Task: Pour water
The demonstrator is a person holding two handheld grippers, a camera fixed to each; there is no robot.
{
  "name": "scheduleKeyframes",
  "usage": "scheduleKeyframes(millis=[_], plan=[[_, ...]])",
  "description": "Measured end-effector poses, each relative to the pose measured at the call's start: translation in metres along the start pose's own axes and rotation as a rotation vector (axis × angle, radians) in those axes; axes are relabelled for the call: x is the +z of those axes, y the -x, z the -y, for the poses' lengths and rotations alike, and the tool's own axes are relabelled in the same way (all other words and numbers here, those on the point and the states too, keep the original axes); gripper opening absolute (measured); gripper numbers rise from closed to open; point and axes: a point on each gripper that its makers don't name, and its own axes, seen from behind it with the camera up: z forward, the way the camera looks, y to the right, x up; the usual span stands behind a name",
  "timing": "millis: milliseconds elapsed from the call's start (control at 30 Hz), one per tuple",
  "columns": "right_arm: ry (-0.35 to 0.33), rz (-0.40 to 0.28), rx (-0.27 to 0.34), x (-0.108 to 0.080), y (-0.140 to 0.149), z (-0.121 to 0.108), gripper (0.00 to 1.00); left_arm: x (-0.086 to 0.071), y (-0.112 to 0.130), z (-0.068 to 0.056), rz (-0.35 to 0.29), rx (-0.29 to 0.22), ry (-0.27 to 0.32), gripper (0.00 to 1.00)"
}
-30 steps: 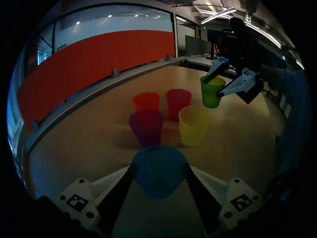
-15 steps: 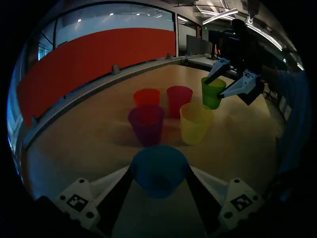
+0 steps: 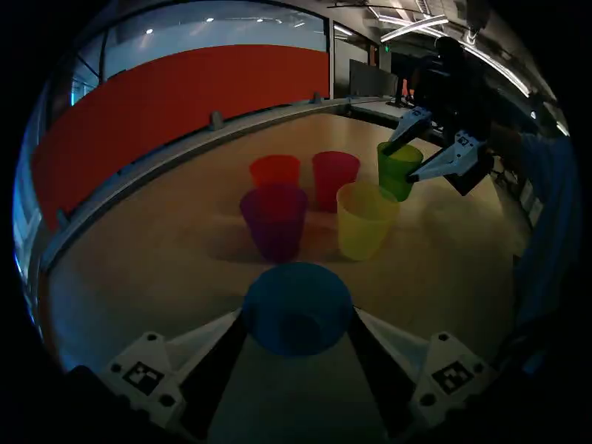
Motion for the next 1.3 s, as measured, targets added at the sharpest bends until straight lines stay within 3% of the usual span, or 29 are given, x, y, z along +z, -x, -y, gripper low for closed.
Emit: scheduleKeyframes(millis=[400, 1033, 1300], plan=[[-0.003, 0.006, 0.004, 0.008, 0.005, 0.002, 0.91, -0.005, 0.016, 0.0, 0.041, 0.037, -0.019, 0.93], [0.002, 0.019, 0.01, 0.017, 0.024, 0.005, 0.91, -0.024, 0.023, -0.002, 0.033, 0.012, -0.037, 0.93], [0.011, 0.014, 0.012, 0.014, 0.025, 0.005, 0.97, -0.027, 0.025, -0.004, 0.034, 0.007, -0.036, 0.93]])
